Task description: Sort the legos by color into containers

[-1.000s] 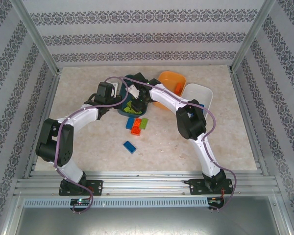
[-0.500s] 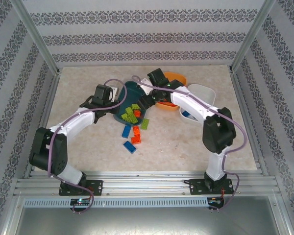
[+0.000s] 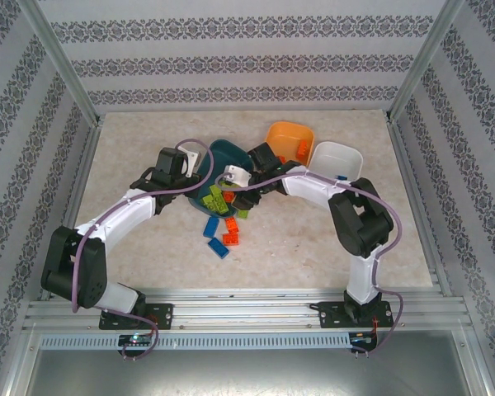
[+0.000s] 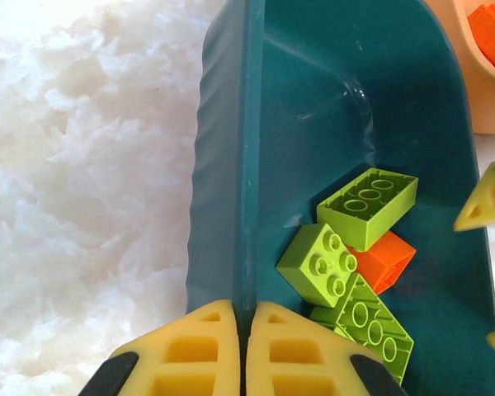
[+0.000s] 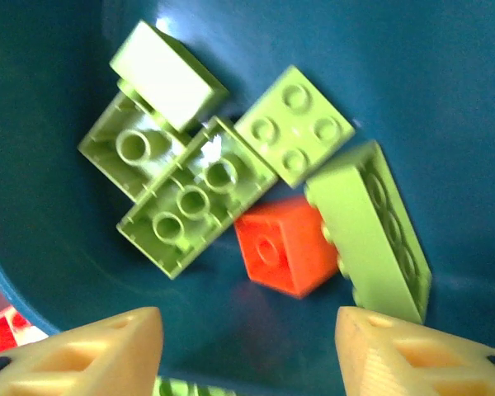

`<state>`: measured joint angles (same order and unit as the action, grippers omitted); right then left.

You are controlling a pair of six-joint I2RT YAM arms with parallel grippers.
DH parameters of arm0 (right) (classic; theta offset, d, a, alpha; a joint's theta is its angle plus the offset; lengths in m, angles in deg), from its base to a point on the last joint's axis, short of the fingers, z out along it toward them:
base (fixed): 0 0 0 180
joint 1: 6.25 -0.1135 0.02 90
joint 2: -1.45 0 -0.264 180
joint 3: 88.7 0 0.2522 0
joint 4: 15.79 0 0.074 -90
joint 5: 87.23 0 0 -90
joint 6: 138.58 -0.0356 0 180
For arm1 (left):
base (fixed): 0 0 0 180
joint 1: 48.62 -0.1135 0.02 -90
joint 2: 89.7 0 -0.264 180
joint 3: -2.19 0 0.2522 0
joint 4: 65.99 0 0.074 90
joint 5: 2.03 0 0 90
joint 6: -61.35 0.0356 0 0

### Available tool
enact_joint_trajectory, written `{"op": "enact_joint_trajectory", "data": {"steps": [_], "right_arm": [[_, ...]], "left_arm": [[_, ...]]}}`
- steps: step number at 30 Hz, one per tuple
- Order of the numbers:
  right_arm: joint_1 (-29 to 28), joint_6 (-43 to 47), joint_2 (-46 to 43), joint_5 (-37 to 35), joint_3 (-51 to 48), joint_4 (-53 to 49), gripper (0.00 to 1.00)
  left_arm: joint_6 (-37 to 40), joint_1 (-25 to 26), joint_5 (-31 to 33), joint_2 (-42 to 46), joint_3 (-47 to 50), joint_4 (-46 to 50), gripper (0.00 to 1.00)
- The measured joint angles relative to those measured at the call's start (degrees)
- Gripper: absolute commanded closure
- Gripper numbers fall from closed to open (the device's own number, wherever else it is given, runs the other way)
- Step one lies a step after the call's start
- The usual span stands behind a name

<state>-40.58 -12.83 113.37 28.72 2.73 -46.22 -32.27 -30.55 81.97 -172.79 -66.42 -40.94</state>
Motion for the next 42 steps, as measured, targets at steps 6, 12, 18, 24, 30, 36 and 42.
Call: {"op": "enact_joint_trajectory", "data": {"steps": [6, 12, 18, 24, 30, 36, 42], "right_arm": [[-1.1, 2.5, 4.7, 1.6, 4.7, -0.3, 0.47], [-1.2, 5.6, 8.6, -1.9, 8.1, -2.0, 0.45], [-2.2, 8.0, 9.2, -8.7, 9.4, -0.8, 0.37], [-2.6, 11.1, 12.0, -10.8, 13.7, -2.2, 0.42], [-2.6, 13.9, 16.8, -11.7, 19.9, -7.9, 0.66], [-2.6, 15.4, 17.1, -11.7, 21.8, -12.5, 0.73], [-2.2, 13.6, 16.2, -11.4, 21.1, -12.0, 0.80]], "left_arm": [[0.0, 0.0, -0.2, 0.0, 0.0, 0.0, 1.00], [0.0, 0.3, -0.4, 0.0, 0.0, 0.0, 1.00], [-0.1, 0.3, -0.9, -0.2, 0.0, -0.2, 1.00], [-0.1, 0.2, -0.5, -0.8, 0.0, -0.3, 1.00], [-0.3, 0.3, -0.3, -1.0, 0.0, -0.3, 1.00], [-0.3, 0.3, 0.0, -1.4, 0.0, -0.3, 1.00], [-0.3, 0.3, 0.3, -1.6, 0.0, -0.3, 1.00]]}}
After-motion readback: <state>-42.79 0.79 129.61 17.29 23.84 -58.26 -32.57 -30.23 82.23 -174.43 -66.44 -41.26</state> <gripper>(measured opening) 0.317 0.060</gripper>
